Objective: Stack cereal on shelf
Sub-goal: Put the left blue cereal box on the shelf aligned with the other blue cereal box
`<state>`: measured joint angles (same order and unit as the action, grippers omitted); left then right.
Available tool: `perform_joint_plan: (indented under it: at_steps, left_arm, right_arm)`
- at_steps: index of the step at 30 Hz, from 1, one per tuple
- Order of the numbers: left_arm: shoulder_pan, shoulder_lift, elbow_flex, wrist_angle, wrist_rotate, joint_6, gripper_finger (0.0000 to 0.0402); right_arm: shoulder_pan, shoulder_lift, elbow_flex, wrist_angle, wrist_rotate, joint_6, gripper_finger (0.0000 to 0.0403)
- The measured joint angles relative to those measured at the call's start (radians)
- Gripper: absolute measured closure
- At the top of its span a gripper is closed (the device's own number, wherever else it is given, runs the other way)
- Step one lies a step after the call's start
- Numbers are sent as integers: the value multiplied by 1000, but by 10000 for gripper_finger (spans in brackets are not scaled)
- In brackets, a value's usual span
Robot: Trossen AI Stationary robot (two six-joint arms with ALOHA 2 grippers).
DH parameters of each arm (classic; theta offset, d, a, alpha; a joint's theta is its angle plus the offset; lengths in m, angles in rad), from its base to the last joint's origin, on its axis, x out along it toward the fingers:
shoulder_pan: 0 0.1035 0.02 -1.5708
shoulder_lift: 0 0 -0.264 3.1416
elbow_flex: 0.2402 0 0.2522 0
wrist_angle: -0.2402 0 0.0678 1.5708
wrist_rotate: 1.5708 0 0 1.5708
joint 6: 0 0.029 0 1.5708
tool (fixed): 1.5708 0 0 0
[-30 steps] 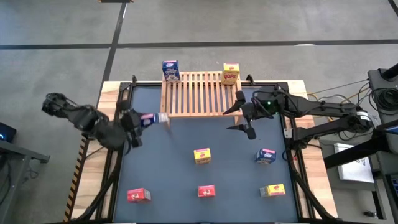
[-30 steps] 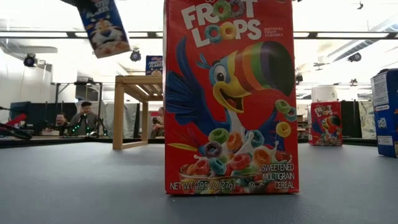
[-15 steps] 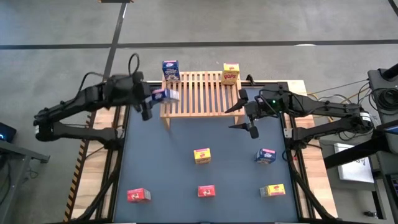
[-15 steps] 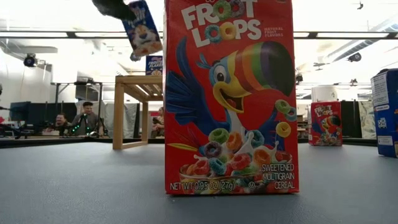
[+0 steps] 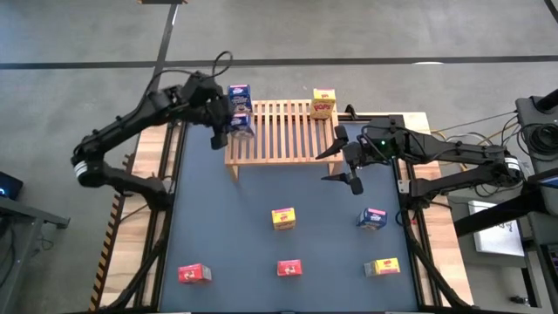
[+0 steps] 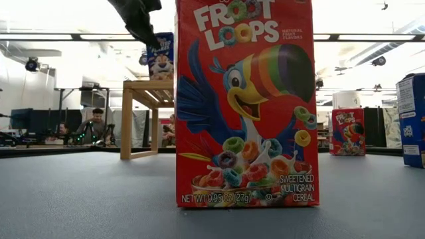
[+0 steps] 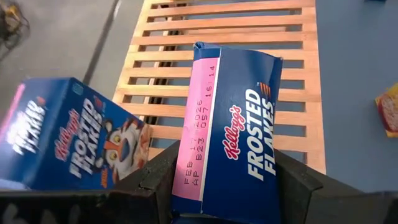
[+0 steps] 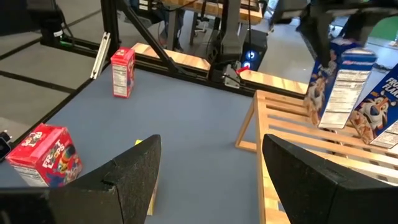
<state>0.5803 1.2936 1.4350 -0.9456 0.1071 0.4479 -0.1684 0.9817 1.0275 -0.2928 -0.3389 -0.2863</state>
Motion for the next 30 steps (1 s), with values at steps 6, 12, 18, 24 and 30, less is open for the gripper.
perform_joint_plan:
  at_steps: [6,12,18,24,30]
  left_arm:
    - [12,145,218,-180,0,15,235]
    - [16,247,304,-271,-10,28,224]
    - [28,273,306,-267,-11,38,203]
    - [57,252,306,-259,-11,41,186]
    - [59,220,306,-264,-10,41,166]
  right_arm:
    - [0,0,0,-8,0,0,133]
    - [0,-1,0,-24,0,34,133]
    - [0,-6,-1,-55,0,25,133]
    - [0,-6,-1,-58,0,12,133]
    - [0,-6,-1,-56,0,-2,133]
